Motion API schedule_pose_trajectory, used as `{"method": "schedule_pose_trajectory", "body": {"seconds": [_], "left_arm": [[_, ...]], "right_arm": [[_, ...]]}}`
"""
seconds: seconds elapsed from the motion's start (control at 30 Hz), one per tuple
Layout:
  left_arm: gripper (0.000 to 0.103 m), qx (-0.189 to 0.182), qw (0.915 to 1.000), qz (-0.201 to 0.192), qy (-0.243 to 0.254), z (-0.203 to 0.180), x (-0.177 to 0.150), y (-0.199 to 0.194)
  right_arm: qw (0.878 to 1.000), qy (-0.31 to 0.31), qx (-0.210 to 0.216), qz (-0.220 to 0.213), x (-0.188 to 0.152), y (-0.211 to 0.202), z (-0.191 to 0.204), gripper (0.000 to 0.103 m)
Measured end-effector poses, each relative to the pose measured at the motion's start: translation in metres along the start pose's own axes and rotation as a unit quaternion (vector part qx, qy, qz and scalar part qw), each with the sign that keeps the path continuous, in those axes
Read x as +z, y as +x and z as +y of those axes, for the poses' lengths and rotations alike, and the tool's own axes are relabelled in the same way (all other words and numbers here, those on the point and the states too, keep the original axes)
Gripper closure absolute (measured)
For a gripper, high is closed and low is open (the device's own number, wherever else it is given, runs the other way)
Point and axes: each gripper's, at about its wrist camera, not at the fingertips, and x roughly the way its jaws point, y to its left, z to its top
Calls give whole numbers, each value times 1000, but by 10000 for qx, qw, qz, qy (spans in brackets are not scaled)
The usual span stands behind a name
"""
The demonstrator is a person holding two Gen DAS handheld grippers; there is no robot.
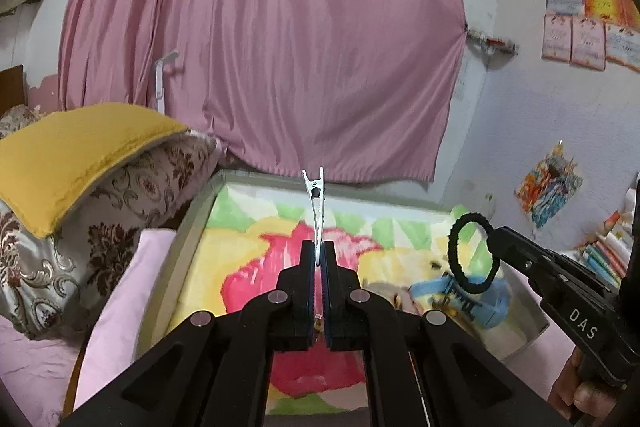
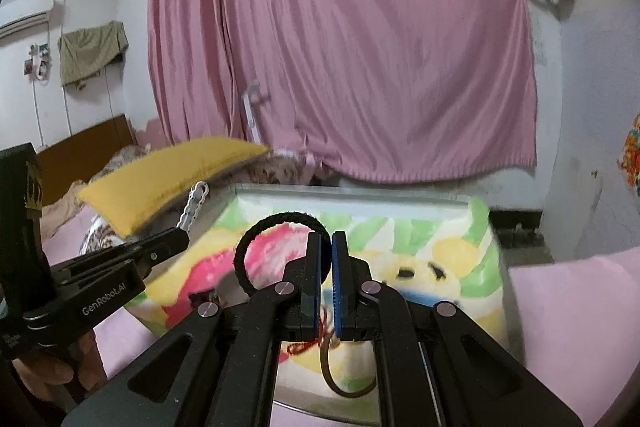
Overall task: Organize jewelry
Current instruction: 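Lift both held items and carry them over the silver tray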
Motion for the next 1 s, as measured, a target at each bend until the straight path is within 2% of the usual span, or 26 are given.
{"method": "schedule_pose_trajectory", "body": {"seconds": [0.2,0.57,0.77,1.0], "left_arm": [[100,-55,9994,350,-42,2,-4,7],[100,-41,9944,1049,-115,6,-11,25],[100,-86,9911,1318,-142,6,-15,32],[100,-99,9903,1380,-156,5,-16,35]], "right_arm": [[9988,22,15,489,-8,21,-7,99],[9952,-45,-10,976,-11,34,-3,99],[9938,-19,1,1108,-13,40,-5,98],[9932,27,39,1160,-14,42,-7,98]]}}
